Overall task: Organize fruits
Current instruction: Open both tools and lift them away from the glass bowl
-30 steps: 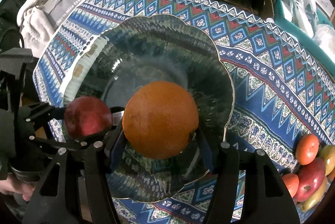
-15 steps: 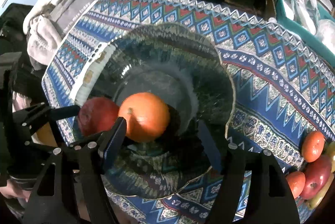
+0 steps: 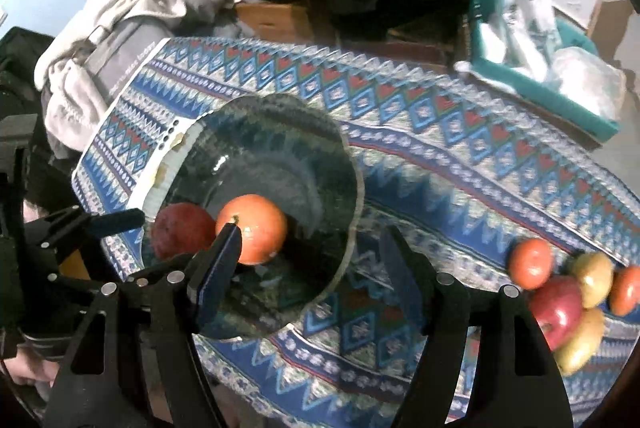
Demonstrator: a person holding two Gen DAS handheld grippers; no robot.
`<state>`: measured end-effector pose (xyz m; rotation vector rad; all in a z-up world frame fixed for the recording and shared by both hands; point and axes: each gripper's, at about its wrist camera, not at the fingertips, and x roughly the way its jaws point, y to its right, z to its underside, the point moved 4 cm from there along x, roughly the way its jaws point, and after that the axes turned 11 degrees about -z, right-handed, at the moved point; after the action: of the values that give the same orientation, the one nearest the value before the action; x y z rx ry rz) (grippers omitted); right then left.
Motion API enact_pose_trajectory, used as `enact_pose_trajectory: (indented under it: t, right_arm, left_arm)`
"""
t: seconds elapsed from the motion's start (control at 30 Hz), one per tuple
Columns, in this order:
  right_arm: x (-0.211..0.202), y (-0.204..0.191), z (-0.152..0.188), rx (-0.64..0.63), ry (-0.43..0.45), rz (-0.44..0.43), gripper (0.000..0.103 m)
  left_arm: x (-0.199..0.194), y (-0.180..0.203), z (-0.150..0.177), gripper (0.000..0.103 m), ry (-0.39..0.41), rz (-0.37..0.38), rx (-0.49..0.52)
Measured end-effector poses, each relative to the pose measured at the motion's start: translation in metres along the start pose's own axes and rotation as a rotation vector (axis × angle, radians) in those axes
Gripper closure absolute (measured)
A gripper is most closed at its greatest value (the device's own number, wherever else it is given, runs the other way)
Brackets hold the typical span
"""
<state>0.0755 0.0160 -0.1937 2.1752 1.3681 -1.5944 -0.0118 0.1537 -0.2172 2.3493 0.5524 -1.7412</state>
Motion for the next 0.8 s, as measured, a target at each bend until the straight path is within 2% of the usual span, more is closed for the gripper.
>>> enact_pose_trajectory:
  t: [0.53, 0.8]
  right_arm:
    - [-0.106, 0.048, 0.029, 0.072, 0.129, 0.133, 0.03]
    - [-0.151, 0.075, 0.051, 0.129, 0.182, 0.166, 0.028]
  left_arm:
    - [-0.057, 0.072, -0.006, 0.025, 0.085, 0.088, 0.112]
    - [-0.079, 0.106, -0.006, 0.025, 0.118, 0.1, 0.173]
